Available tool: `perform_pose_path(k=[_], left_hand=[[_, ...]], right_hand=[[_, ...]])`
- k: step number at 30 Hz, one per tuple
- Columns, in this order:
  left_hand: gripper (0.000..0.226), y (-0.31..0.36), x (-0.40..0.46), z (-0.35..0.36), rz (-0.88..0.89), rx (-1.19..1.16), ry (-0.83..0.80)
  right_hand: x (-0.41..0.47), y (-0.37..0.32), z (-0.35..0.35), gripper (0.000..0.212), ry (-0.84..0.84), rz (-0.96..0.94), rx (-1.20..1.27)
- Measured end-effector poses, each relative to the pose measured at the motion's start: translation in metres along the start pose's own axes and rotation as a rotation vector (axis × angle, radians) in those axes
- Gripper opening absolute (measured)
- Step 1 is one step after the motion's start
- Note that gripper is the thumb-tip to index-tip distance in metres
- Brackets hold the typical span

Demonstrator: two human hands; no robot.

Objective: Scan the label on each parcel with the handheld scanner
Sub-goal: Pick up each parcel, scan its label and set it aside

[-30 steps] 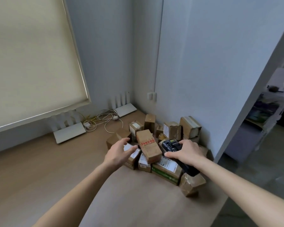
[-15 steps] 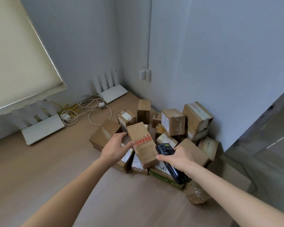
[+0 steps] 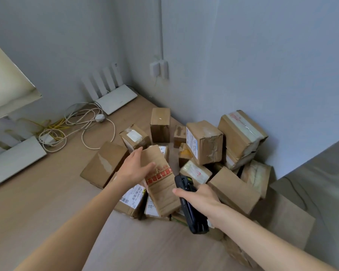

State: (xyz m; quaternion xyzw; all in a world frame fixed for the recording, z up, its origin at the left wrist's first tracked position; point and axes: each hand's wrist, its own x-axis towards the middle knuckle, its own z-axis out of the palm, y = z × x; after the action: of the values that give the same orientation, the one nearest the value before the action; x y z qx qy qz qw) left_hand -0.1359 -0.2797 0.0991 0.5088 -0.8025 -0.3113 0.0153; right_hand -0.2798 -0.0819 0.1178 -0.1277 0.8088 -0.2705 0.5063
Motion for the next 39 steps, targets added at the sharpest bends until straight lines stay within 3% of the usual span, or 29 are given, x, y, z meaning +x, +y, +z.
perform_pose_path(k=[6, 11, 15, 21, 26, 33, 39], left_hand=[[0.082, -0.008, -0.004, -0.002, -0.032, 0.034, 0.019], [0.079, -0.013, -0.026, -0.006, -0.082, 0.024, 0.021], [0.078, -0.015, -0.051, -0.026, -0.113, -0.055, 0.085], [0.052, 0.001, -0.102, -0.079, -0.157, -0.378, 0.238], [0.047, 0.016, -0.154, -0.122, -0.142, -0.509, 0.39], [0.05, 0.02, -0.232, -0.167, 0.056, -0.649, 0.395], [0.04, 0.023, -0.297, -0.185, 0.029, -0.845, 0.417]], right_hand=[[0.003, -0.004, -0.001, 0.091, -0.046, 0.103, 0.078], [-0.005, -0.007, 0.002, 0.091, -0.056, 0.075, 0.131], [-0.02, -0.009, 0.001, 0.084, 0.009, -0.028, 0.144], [-0.064, -0.028, -0.011, 0.068, 0.069, -0.203, 0.189], [-0.117, -0.047, -0.02, 0.076, 0.117, -0.321, 0.234], [-0.202, -0.061, -0.031, 0.08, 0.193, -0.527, 0.188], [-0.251, -0.059, -0.043, 0.075, 0.177, -0.627, 0.175]])
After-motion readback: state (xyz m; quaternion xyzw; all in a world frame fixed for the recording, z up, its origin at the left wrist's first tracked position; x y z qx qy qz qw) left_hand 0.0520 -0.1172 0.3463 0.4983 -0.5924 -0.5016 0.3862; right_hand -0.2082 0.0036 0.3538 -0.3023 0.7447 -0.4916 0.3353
